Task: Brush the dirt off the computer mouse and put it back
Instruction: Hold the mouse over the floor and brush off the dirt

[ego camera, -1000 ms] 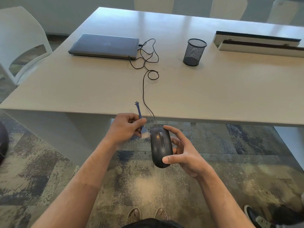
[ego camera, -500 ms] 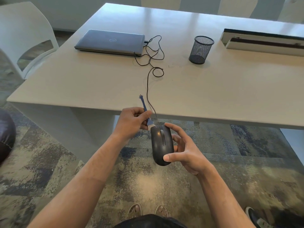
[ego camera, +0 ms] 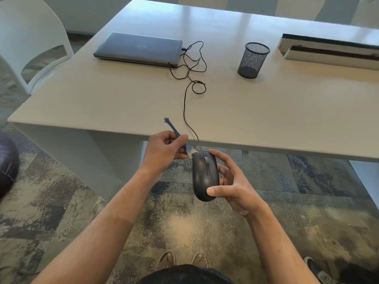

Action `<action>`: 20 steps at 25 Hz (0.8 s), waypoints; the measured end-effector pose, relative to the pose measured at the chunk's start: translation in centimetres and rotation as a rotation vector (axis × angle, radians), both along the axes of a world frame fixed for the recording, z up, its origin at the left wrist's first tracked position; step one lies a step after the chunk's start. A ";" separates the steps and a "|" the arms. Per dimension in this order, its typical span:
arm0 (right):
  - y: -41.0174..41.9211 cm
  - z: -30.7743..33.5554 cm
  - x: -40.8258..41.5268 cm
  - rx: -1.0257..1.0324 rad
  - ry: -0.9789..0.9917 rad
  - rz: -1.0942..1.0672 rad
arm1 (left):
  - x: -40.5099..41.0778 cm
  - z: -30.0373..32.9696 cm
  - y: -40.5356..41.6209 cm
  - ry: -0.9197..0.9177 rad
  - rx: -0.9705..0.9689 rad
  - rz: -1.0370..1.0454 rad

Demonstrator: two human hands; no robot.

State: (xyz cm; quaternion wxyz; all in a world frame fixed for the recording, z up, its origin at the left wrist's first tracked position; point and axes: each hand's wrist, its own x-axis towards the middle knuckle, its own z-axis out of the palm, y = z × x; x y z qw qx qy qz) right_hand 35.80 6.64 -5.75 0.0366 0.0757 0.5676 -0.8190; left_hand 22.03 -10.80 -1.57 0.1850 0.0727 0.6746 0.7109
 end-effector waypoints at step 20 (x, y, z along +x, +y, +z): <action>1.7 0.6 -1.2 -0.058 0.039 -0.106 | 4.0 -1.4 -0.9 0.148 0.230 -0.103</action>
